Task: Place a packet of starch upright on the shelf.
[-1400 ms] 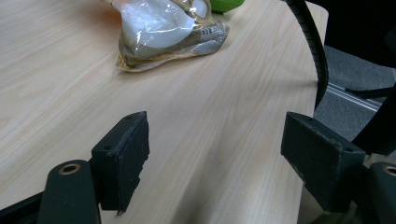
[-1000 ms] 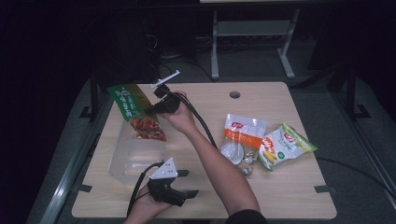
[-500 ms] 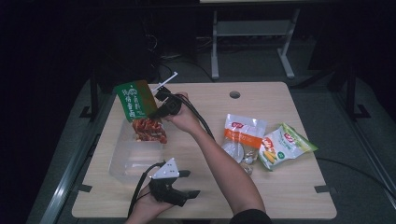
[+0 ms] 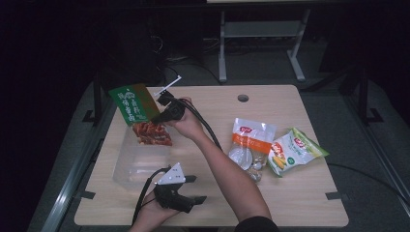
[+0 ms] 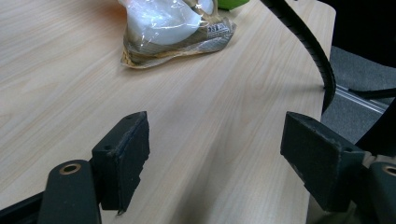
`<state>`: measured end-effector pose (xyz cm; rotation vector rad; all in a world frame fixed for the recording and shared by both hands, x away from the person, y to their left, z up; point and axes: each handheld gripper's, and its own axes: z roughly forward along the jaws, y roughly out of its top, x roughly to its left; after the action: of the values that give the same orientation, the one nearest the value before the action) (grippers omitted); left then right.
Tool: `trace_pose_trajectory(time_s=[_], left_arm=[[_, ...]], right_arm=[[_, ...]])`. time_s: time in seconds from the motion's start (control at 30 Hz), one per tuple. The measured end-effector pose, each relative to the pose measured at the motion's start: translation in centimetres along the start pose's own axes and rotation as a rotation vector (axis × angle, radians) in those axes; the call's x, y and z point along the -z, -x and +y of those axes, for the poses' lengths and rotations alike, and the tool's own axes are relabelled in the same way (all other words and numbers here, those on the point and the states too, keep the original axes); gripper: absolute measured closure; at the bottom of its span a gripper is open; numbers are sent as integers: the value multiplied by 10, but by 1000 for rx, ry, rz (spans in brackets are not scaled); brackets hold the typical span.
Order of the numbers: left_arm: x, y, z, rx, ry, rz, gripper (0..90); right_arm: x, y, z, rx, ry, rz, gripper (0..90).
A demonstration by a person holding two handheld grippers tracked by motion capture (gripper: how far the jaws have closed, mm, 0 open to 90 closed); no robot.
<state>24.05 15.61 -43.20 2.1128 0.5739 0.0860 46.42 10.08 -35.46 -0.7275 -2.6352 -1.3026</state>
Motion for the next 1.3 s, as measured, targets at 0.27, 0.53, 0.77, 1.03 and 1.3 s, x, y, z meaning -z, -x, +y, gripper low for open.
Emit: trace_pose_trajectory(time_s=[0.27, 0.53, 0.77, 1.03, 1.3], left_arm=[[-1, 1, 1, -4, -9, 2, 237], [-2, 2, 2, -10, -9, 2, 237], [-3, 2, 3, -9, -11, -3, 237], [-3, 1, 3, -5, -10, -3, 237], [-2, 1, 3, -6, -8, -6, 237]], right_arm=[[-10, 3, -15, -12, 56, -60, 897], [-14, 11, -36, -31, 90, -62, 894], [-13, 14, -43, -23, 93, -73, 892], [-8, 16, -41, -45, 100, -63, 765], [15, 18, -39, -58, 110, -46, 658]])
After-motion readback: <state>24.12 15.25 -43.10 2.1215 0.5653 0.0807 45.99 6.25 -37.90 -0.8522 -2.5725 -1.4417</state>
